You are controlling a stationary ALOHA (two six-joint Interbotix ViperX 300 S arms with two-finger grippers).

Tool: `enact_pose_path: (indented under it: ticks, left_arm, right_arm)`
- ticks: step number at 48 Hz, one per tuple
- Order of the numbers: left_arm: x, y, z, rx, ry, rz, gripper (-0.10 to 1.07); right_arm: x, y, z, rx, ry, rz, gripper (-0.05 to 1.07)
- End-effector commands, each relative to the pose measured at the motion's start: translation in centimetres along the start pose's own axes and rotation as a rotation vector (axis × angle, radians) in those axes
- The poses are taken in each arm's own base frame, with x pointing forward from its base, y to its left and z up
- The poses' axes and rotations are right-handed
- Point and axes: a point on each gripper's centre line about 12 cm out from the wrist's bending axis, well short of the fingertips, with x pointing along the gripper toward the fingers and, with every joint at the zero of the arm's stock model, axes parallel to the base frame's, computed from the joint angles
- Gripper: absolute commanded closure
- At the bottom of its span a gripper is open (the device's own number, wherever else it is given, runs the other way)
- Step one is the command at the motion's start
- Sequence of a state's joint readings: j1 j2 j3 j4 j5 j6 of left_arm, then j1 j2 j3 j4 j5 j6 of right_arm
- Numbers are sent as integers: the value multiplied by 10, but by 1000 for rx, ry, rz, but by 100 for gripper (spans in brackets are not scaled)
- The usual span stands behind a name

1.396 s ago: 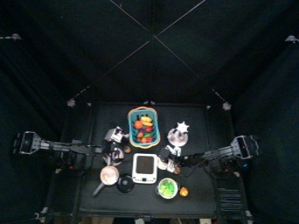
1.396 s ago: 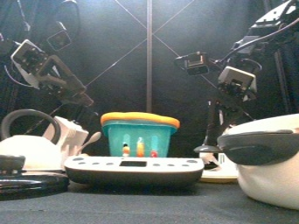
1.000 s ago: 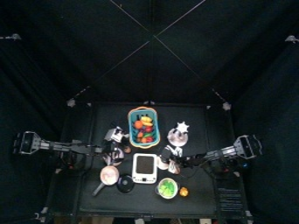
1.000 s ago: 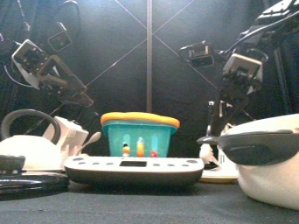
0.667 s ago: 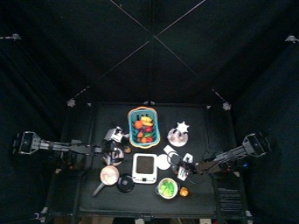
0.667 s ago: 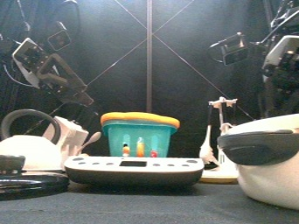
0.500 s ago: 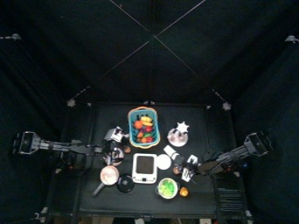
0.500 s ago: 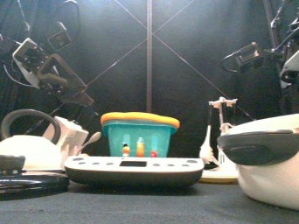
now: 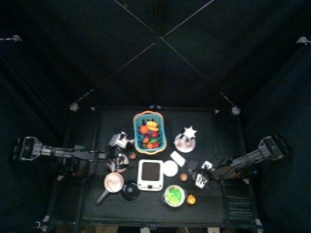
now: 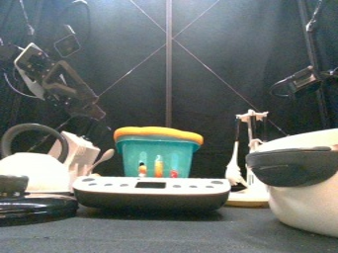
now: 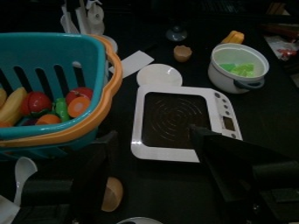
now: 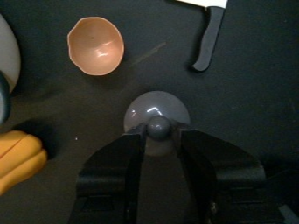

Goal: Place kettle lid to the right

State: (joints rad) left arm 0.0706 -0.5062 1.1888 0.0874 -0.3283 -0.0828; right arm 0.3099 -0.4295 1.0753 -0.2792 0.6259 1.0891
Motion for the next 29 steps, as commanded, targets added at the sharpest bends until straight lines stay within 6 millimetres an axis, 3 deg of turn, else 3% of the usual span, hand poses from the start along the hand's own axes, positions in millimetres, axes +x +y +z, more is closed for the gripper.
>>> enact_pose_path:
  ticks: [1, 11, 29]
  left_arm:
    - [1, 1, 7, 0, -22, 3, -1]
    - [1, 1, 8, 1, -23, 3, -1]
    - [1, 0, 8, 2, -23, 2, -1]
  right_arm:
    - [-2, 3, 5, 13, -24, 34, 25]
    - [-5, 5, 9, -8, -41, 35, 12]
    - [-13, 12, 21, -37, -79, 34, 12]
